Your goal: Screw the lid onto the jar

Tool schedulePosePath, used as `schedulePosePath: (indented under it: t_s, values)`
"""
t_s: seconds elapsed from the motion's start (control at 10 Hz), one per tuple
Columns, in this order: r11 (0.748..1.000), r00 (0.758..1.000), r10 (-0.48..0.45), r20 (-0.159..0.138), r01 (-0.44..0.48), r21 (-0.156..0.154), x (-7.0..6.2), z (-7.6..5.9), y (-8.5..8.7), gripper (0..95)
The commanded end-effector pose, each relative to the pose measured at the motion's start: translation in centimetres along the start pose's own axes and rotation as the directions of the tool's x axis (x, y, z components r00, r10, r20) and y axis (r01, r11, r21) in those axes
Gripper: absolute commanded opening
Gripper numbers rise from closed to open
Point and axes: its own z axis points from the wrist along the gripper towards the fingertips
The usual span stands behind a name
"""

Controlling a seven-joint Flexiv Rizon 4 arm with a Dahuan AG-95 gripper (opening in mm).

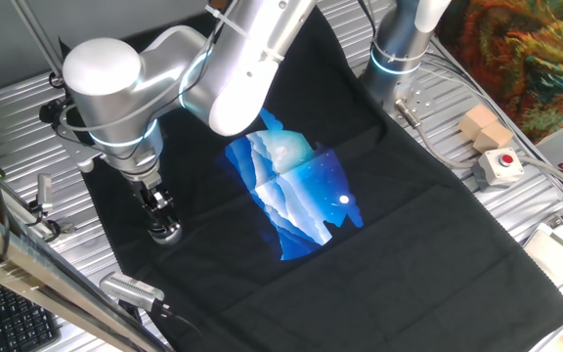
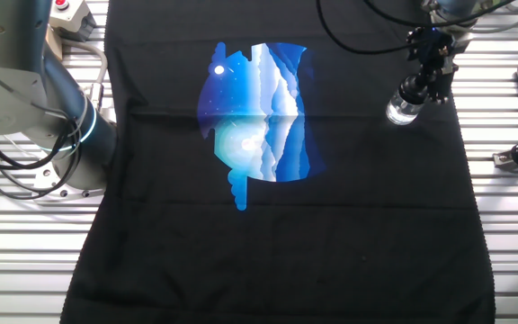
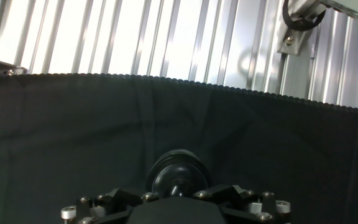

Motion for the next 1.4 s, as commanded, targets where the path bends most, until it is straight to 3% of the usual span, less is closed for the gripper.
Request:
schedulePosePath:
  t_s: [0.1, 1.3, 1.4]
  values:
    - [1.0, 1.0, 0.001, 0.003, -0.001, 0.001, -0.05, 0.13, 0.0, 95.0]
    - [1.0, 1.0, 0.009, 0.0, -0.009, -0.004, -0.04, 0.15, 0.01, 95.0]
    - [1.0, 1.0, 0.008, -0.001, -0.008, -0.004, -0.01, 0.17, 0.0, 76.0]
